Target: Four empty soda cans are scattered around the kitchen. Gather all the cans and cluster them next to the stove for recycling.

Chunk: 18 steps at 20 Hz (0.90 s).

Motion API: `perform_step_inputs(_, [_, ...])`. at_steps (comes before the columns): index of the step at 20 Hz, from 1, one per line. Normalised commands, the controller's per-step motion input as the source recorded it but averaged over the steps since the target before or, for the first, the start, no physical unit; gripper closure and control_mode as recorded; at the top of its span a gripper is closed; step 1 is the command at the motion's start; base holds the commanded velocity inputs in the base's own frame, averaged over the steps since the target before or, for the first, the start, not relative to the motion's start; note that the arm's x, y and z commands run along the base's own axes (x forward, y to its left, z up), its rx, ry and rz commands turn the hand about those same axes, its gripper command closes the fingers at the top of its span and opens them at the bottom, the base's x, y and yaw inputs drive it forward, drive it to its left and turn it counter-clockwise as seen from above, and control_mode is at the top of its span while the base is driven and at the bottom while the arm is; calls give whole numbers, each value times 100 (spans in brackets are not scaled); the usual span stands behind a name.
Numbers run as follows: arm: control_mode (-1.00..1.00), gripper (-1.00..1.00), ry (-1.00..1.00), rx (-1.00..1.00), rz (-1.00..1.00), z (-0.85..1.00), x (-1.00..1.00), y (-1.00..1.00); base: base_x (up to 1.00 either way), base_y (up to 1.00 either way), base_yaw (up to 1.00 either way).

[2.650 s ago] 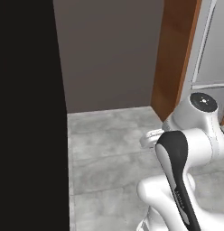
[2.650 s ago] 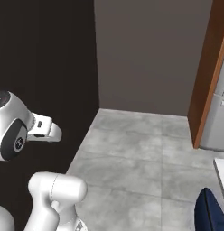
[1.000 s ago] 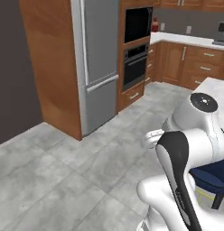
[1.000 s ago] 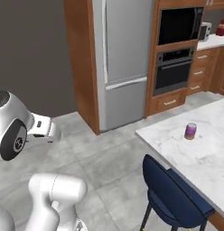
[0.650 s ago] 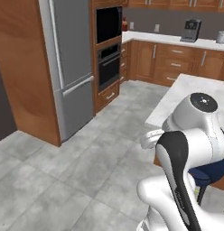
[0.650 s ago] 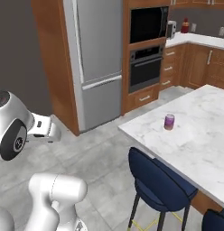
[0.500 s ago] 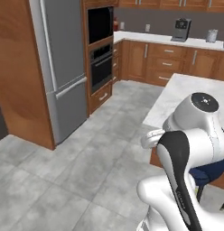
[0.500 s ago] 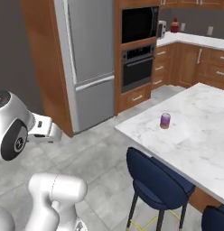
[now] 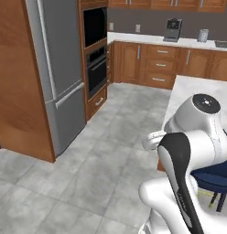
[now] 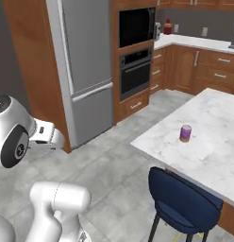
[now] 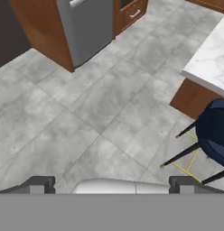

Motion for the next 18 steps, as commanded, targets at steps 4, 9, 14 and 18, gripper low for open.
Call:
perform_step_inputs(4, [100,-100,0,0,0,0,0,0,35,63,-19])
perform_step_inputs(9, [100,-100,0,0,0,0,0,0,55,54,-24])
perform_step_inputs(14, [100,-100,0,0,0,0,0,0,46,36,-35])
perform_step_inputs(18, [100,-100,0,0,0,0,0,0,35,22,-38])
